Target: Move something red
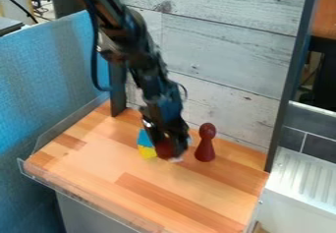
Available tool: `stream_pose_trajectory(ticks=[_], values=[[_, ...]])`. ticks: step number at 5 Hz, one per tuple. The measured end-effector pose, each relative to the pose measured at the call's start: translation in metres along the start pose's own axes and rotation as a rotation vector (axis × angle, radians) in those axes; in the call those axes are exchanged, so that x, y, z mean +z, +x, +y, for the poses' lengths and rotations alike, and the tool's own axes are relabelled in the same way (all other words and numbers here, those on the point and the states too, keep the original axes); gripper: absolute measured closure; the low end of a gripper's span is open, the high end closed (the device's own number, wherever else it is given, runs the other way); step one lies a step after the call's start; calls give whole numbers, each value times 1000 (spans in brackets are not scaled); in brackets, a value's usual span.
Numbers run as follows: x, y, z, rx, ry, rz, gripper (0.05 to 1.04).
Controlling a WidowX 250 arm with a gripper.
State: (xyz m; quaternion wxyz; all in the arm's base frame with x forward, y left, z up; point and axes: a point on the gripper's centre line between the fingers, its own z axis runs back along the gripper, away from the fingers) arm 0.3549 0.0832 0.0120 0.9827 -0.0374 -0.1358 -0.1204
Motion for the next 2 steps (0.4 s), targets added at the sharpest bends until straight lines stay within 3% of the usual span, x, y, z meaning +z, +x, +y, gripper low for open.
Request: stream_pose_trajectory(ticks=[2], values=[[-27,-2,-49,-186,3,-59,305]])
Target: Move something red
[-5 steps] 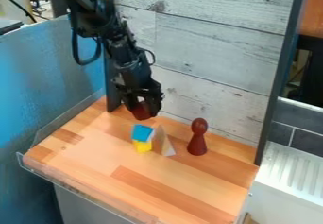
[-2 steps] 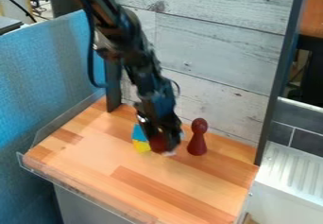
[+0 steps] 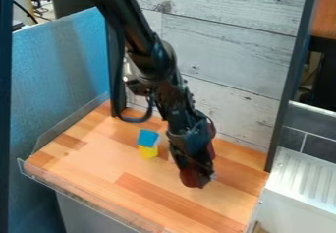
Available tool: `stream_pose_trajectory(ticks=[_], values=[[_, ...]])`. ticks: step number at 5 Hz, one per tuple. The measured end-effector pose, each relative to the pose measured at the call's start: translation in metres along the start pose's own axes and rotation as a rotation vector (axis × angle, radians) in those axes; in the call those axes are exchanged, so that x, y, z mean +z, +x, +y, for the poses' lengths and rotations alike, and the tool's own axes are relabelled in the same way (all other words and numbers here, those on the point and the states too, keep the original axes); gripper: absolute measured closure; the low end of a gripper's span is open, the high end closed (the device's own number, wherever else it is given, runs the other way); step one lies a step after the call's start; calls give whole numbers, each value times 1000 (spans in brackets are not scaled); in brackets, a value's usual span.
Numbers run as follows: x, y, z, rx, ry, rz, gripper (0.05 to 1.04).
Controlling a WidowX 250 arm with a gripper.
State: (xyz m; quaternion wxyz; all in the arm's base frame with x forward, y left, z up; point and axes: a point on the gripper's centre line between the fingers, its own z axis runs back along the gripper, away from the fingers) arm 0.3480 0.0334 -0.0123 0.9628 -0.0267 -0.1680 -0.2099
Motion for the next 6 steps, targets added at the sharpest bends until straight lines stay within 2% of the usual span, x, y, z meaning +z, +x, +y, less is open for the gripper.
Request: stream_pose_trajectory(ticks=[1,2,3,4,5,6], values=[[-4,12,-9,-53,26,-31,305],[-19,12,-14,-74,47,-25,240],[-32,5,-13,-67,67,4,73],[-32,8,-12,-71,71,-2,77],[-19,8,-7,-42,30,-16,83],[33,17,30,49,12,-88,83]])
